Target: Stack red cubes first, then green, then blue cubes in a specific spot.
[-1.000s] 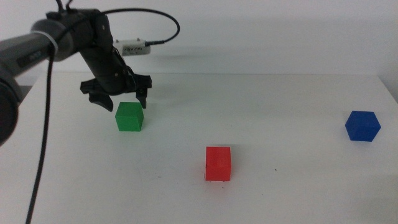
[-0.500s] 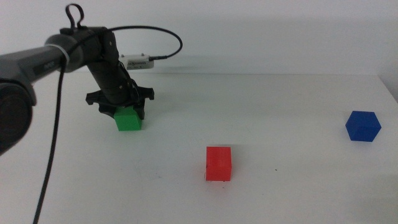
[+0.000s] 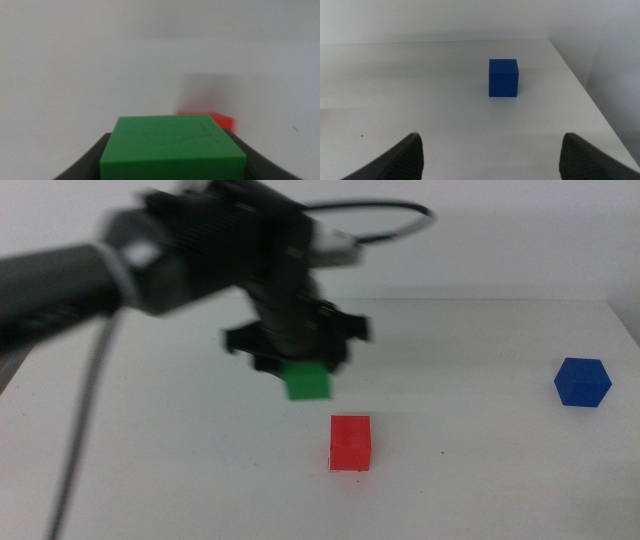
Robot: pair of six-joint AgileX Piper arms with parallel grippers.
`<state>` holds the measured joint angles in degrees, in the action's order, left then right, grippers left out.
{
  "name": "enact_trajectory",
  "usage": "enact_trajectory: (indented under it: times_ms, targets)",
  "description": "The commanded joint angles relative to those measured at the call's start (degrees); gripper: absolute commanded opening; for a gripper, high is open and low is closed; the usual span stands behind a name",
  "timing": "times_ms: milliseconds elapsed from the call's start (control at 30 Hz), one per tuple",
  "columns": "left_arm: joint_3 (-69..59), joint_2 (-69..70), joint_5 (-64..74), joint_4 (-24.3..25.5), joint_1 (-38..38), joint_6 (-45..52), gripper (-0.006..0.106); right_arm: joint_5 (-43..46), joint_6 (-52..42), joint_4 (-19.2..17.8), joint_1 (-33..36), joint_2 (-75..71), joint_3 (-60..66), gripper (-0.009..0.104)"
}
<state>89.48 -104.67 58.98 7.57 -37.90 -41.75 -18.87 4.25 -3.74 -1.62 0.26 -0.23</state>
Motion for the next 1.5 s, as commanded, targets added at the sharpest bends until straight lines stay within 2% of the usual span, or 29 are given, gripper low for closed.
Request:
enact_trajectory:
  times_ms: [0,200,1200,1233,1467]
  targets:
    - [2.39,-2.27,0.73,0.75,-3.29,-2.02,0.015,0.88,-0.25,-0.24,-0.16,-0.26,0.23,0.087]
    - [4.41,-6.33,-1.16,-3.15,-4.88,-1.74,0.015,0.88,-0.25,-0.24,-0.16,-0.26,0.23,0.087]
    - [4.41,-12.34,-2.49,-2.45,-5.02,-3.11,0.016,0.88,-0.25,-0.24,-0.16,-0.26,0.23,0.087]
    - [4.41,-12.38,-2.35,-2.45,-5.02,-3.11,0.017,0.88,-0.25,-0.24,-0.16,-0.26,0.23,0.087]
    - [4.41,-13.76,-1.87,-2.91,-5.02,-1.59,0.046,0.88,-0.25,-0.24,-0.16,-0.26,0.23,0.087]
